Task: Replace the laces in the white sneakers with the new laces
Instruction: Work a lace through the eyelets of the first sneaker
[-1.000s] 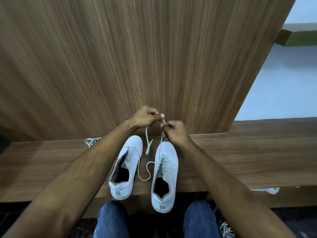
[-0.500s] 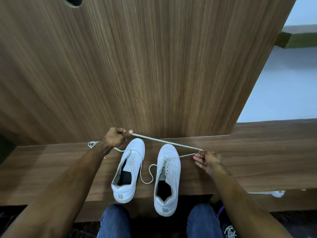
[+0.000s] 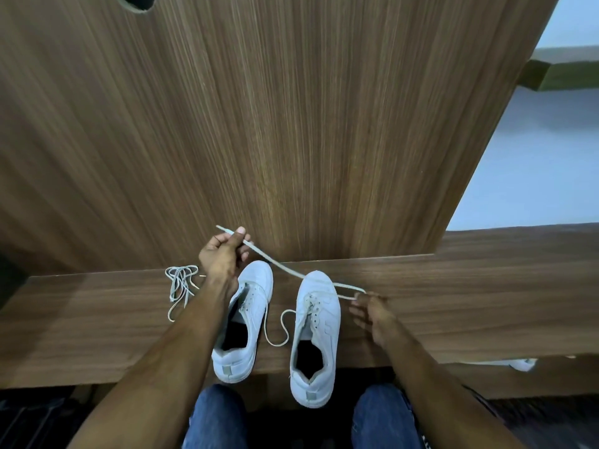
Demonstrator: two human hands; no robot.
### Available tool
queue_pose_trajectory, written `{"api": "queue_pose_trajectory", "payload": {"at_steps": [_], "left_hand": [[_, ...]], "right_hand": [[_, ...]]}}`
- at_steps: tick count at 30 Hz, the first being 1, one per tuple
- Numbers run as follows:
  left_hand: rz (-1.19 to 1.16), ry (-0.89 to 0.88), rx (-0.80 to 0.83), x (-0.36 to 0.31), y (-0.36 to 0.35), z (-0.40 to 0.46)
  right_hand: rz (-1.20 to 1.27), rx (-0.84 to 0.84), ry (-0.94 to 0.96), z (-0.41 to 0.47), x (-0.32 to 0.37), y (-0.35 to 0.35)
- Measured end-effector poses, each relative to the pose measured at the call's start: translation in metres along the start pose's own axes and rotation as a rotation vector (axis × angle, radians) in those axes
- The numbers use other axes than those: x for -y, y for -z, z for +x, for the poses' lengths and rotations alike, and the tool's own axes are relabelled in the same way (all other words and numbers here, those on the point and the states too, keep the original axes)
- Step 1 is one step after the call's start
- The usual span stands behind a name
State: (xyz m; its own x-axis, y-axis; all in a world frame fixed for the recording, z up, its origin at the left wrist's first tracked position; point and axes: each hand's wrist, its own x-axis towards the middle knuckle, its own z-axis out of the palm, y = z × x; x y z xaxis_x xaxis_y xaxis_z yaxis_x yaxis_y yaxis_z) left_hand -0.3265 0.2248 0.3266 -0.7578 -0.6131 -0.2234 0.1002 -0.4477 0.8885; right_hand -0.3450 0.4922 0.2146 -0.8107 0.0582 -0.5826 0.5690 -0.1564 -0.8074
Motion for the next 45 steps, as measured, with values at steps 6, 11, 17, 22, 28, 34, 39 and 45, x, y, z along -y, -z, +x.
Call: {"api": "queue_pose_trajectory", "payload": {"at_steps": [6,11,17,22,28,34,39,45], "left_hand": [[0.644,-0.234,0.321,0.029,0.006,-0.002],[0.987,-0.224,0.69,0.081,0.018,-0.019],[1.091,-0.212,0.745,0.115,0.017,-0.04],[1.329,-0.259,0.663,0.117,0.014,-0.044],[1.573,-0.267,0.611,0.12,0.012,-0.047],[1.71,-0.338,0.513,0.131,0.0,-0.052],[1.672,-0.328,0.433,0.142,-0.001,-0.053],[1.682,-0.33,0.407,0.152,-0.001,-0.055]], "right_hand": [[-0.825,0.238,0.311,-0.022,-0.037,-0.018],[-1.19,0.239,0.456,-0.029,-0.052,-0.026],[-1.269,0.144,0.52,-0.024,-0.05,-0.041],[-1.152,0.12,0.433,-0.018,-0.037,-0.036],[-1.078,0.171,0.373,-0.003,-0.039,-0.028],[-1.016,0.156,0.373,0.012,-0.047,-0.027],[-1.037,0.159,0.386,0.007,-0.045,-0.025],[-0.994,0.16,0.38,0.013,-0.05,-0.023]]}}
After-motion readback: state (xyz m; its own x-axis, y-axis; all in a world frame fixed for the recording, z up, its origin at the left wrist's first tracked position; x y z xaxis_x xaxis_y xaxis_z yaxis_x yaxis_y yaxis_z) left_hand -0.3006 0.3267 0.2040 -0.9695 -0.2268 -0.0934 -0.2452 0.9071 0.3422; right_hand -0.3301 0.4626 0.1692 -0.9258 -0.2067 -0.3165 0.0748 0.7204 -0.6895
